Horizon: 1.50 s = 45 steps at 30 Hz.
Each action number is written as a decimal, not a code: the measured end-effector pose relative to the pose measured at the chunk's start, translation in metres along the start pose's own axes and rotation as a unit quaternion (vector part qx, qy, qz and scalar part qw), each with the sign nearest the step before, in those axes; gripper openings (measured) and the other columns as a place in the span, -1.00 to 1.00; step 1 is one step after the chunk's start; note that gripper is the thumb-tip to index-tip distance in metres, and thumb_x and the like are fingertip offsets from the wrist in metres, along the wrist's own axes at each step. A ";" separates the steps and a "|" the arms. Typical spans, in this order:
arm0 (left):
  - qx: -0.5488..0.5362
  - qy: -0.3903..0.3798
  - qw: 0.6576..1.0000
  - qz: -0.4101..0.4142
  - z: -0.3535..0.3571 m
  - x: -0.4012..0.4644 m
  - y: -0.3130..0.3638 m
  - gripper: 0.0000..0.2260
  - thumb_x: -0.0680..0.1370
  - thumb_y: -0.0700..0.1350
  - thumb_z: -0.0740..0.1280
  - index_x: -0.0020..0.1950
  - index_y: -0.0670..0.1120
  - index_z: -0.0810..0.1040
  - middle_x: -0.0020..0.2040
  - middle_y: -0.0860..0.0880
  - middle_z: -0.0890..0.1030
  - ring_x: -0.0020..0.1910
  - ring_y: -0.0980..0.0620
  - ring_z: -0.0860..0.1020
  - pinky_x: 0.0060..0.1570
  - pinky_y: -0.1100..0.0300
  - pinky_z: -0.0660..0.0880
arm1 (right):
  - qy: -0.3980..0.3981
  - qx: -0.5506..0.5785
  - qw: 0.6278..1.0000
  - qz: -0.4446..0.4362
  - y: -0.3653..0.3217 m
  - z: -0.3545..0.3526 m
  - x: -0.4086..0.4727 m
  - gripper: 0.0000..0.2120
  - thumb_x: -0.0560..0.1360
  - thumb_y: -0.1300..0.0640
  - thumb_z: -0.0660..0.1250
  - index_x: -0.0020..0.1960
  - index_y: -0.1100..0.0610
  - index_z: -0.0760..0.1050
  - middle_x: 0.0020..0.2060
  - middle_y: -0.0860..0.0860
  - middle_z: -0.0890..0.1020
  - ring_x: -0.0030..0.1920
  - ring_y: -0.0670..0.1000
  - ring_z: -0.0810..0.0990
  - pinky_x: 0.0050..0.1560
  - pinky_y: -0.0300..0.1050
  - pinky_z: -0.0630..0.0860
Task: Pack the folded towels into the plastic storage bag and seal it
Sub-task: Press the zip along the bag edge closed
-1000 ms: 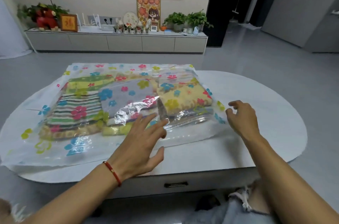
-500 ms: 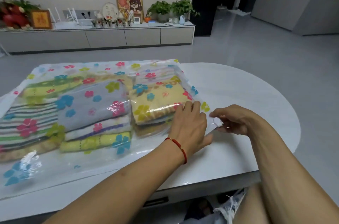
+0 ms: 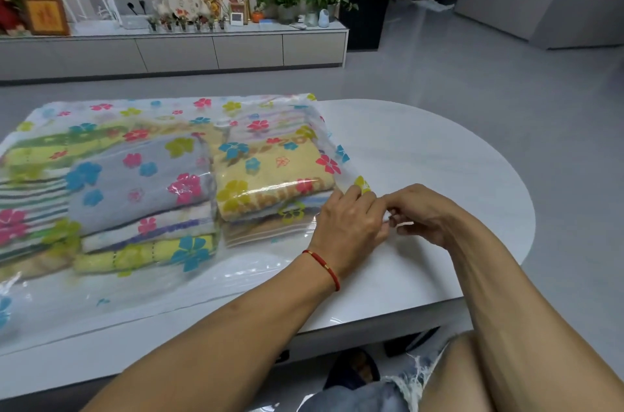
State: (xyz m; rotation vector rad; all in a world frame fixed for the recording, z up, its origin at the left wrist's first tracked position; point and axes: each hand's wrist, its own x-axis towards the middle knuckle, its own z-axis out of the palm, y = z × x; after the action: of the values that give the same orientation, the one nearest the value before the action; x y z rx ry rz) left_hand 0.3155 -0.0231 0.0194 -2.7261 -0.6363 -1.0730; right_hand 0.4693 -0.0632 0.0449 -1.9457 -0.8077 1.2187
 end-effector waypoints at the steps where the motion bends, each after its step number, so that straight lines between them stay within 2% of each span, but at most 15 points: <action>1: -0.025 0.013 1.000 0.002 0.003 0.000 0.000 -0.98 0.35 -0.23 0.39 -0.25 -0.18 0.59 -0.38 -0.11 0.53 -0.36 -0.14 0.50 -0.40 0.10 0.40 | 0.007 -0.011 1.000 -0.007 -0.001 0.001 -0.001 -0.90 0.22 0.17 0.44 -0.35 0.09 0.52 -0.42 0.00 0.50 -0.33 0.00 0.48 -0.35 -0.16 0.43; 3: -0.054 0.024 0.998 0.001 0.008 -0.001 -0.001 -0.93 0.28 -0.29 0.41 -0.28 -0.19 0.56 -0.40 -0.13 0.51 -0.39 -0.14 0.48 -0.43 0.11 0.38 | 0.023 -0.033 0.999 -0.019 -0.002 0.002 -0.003 -0.93 0.18 0.17 0.41 -0.41 0.11 0.52 -0.43 0.02 0.50 -0.32 0.02 0.45 -0.32 -0.14 0.41; 5: -0.050 0.024 0.998 0.002 0.012 -0.004 -0.001 -0.94 0.28 -0.29 0.36 -0.27 -0.19 0.57 -0.41 -0.11 0.49 -0.39 -0.11 0.47 -0.43 0.11 0.35 | 0.042 -0.065 0.997 -0.025 -0.003 0.005 -0.003 -0.87 0.25 0.14 0.41 -0.42 0.13 0.51 -0.39 0.07 0.50 -0.27 0.06 0.42 -0.26 -0.07 0.39; 9: -0.050 0.042 0.998 -0.018 0.013 -0.013 -0.005 -0.93 0.31 -0.30 0.33 -0.34 -0.17 0.49 -0.43 -0.11 0.45 -0.41 -0.09 0.42 -0.45 0.09 0.32 | 0.093 -0.133 0.986 -0.044 -0.004 0.016 0.000 -0.85 0.45 0.18 0.37 -0.28 0.16 0.47 -0.31 0.14 0.37 -0.25 0.10 0.30 -0.31 -0.09 0.24; 13: -0.046 0.016 0.998 -0.044 0.007 -0.013 -0.001 -0.95 0.37 -0.24 0.31 -0.31 -0.16 0.51 -0.41 -0.11 0.48 -0.38 -0.11 0.46 -0.42 0.07 0.37 | 0.105 -0.173 0.978 -0.050 -0.006 0.019 -0.002 -0.83 0.45 0.16 0.34 -0.30 0.17 0.48 -0.35 0.13 0.43 -0.30 0.10 0.35 -0.26 -0.06 0.32; 16: -0.024 -0.026 0.997 -0.073 0.004 -0.007 0.002 -0.94 0.41 -0.18 0.39 -0.25 -0.16 0.60 -0.38 -0.11 0.53 -0.32 -0.13 0.50 -0.36 0.08 0.43 | 0.077 -0.139 0.986 -0.048 -0.005 0.013 -0.003 -0.74 0.48 0.16 0.31 -0.38 0.18 0.50 -0.36 0.11 0.51 -0.28 0.13 0.44 -0.27 -0.08 0.40; 20: -0.024 -0.046 0.998 -0.034 0.000 -0.009 0.004 -0.89 0.37 -0.25 0.48 -0.30 -0.19 0.58 -0.40 -0.13 0.52 -0.33 -0.15 0.51 -0.37 0.08 0.42 | 0.046 -0.125 0.989 -0.056 0.002 0.012 -0.003 -0.72 0.53 0.14 0.33 -0.35 0.18 0.50 -0.32 0.13 0.49 -0.24 0.10 0.44 -0.26 -0.07 0.41; 25: -0.040 -0.044 0.998 -0.021 -0.006 -0.006 -0.002 -0.85 0.30 -0.33 0.45 -0.36 -0.21 0.49 -0.41 -0.15 0.48 -0.35 -0.15 0.49 -0.40 0.08 0.40 | 0.144 -0.155 0.972 -0.103 0.004 0.026 -0.002 -0.70 0.60 0.12 0.30 -0.28 0.14 0.38 -0.40 0.02 0.36 -0.39 0.03 0.27 -0.38 -0.16 0.22; 27: -0.028 -0.082 0.996 -0.018 -0.006 -0.015 -0.005 -0.84 0.29 -0.31 0.47 -0.35 -0.21 0.49 -0.39 -0.16 0.49 -0.34 -0.15 0.49 -0.39 0.06 0.40 | 0.139 -0.170 0.970 -0.101 0.003 0.026 -0.004 -0.74 0.58 0.11 0.32 -0.26 0.17 0.44 -0.40 0.04 0.37 -0.38 0.03 0.27 -0.37 -0.14 0.20; 31: -0.007 -0.087 0.996 -0.026 -0.009 -0.021 -0.012 -0.85 0.31 -0.28 0.47 -0.32 -0.20 0.50 -0.37 -0.16 0.51 -0.31 -0.16 0.49 -0.34 0.05 0.39 | 0.128 -0.174 0.973 -0.086 0.000 0.021 -0.010 -0.70 0.56 0.07 0.33 -0.25 0.25 0.51 -0.37 0.12 0.40 -0.32 0.08 0.34 -0.30 -0.11 0.28; 33: -0.001 -0.073 0.997 -0.036 -0.011 -0.022 -0.011 -0.88 0.33 -0.27 0.46 -0.30 -0.19 0.52 -0.36 -0.15 0.52 -0.31 -0.15 0.49 -0.33 0.04 0.40 | 0.097 -0.150 0.982 -0.067 0.000 0.019 -0.013 -0.62 0.59 0.00 0.31 -0.21 0.30 0.56 -0.31 0.13 0.58 -0.32 0.10 0.48 -0.33 -0.14 0.43; 35: -0.003 -0.074 0.996 -0.052 -0.013 -0.024 -0.006 -0.91 0.35 -0.25 0.46 -0.27 -0.19 0.55 -0.35 -0.14 0.53 -0.32 -0.14 0.50 -0.33 0.04 0.43 | 0.054 -0.121 0.991 -0.028 -0.001 0.020 -0.020 -0.61 0.58 -0.08 0.33 -0.15 0.24 0.65 -0.31 0.03 0.68 -0.34 0.02 0.56 -0.40 -0.19 0.50; 38: -0.003 -0.078 0.996 -0.053 -0.015 -0.024 -0.001 -0.89 0.36 -0.24 0.49 -0.29 -0.19 0.58 -0.37 -0.14 0.53 -0.35 -0.14 0.51 -0.36 0.07 0.45 | 0.012 -0.125 0.991 -0.038 0.001 0.022 -0.027 -0.74 0.52 0.08 0.32 -0.27 0.18 0.62 -0.46 -0.01 0.61 -0.45 -0.02 0.48 -0.45 -0.22 0.42; 40: -0.012 -0.069 0.997 -0.043 -0.017 -0.022 0.000 -0.85 0.33 -0.28 0.50 -0.34 -0.19 0.55 -0.40 -0.15 0.50 -0.39 -0.15 0.49 -0.39 0.07 0.40 | 0.018 -0.118 0.991 -0.053 0.004 0.020 -0.030 -0.77 0.50 0.16 0.30 -0.32 0.15 0.57 -0.48 -0.01 0.57 -0.46 -0.01 0.43 -0.42 -0.19 0.35; 45: 0.005 -0.090 0.996 -0.001 -0.029 -0.028 -0.002 -0.86 0.36 -0.35 0.43 -0.28 -0.18 0.51 -0.34 -0.14 0.50 -0.35 -0.14 0.46 -0.39 0.03 0.40 | 0.077 -0.093 0.990 -0.070 0.011 0.014 -0.037 -0.74 0.52 0.14 0.32 -0.32 0.18 0.58 -0.51 -0.02 0.58 -0.44 0.01 0.43 -0.36 -0.14 0.37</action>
State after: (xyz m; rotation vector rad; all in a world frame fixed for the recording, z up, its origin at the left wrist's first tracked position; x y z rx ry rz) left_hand 0.2783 -0.0385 0.0213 -2.8366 -0.6661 -0.8278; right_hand 0.4447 -0.0960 0.0499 -2.0638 -0.9881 0.9264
